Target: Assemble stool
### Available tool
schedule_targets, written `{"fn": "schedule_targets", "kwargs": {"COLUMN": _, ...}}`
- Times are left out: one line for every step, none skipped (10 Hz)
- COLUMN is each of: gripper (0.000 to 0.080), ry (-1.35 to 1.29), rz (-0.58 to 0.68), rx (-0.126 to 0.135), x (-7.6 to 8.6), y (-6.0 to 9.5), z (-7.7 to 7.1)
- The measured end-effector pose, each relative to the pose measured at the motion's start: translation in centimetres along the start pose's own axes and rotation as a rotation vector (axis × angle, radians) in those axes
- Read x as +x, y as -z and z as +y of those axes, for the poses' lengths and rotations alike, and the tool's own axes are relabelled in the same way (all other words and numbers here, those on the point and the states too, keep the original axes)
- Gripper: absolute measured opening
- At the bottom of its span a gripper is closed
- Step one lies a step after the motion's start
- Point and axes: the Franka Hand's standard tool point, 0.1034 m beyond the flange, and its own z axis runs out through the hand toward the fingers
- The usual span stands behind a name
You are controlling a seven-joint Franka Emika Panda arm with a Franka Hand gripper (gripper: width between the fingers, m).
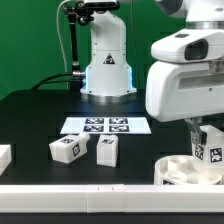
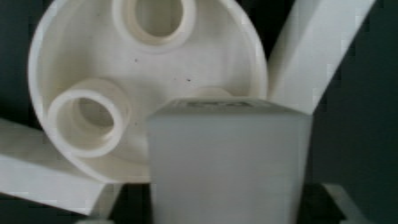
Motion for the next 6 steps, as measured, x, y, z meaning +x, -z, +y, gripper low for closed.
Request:
{"fn": "schedule_targets", "kwargs": {"gripper": 0.0338, "ry": -0.012, "rz": 0.0, "rx": 0.001, "x": 0.0, "y": 0.0, "z": 0.02}}
{"fn": "schedule_targets", "kwargs": {"gripper": 0.0338, "ry": -0.116, "rz": 0.0, "rx": 0.003, "x": 0.0, "y": 0.0, "z": 0.02}}
{"fn": "schedule_targets", "kwargs": {"gripper": 0.0338, "ry": -0.18, "rz": 0.0, "rx": 0.003, "x": 0.0, "y": 0.0, "z": 0.03}}
{"fn": "schedule_targets", "kwargs": {"gripper": 0.034, "ry": -0.24, "rz": 0.0, "rx": 0.004, "x": 0.0, "y": 0.0, "z": 0.01}}
{"fn": "schedule_targets", "kwargs": {"gripper": 0.034, "ry": -0.347, "rz": 0.0, "rx": 0.005, "x": 0.0, "y": 0.0, "z": 0.01}}
{"fn": "schedule_targets", "kwargs": {"gripper": 0.034, "ry": -0.377, "rz": -0.001, "rx": 0.006, "x": 0.0, "y": -0.01, "z": 0.01}}
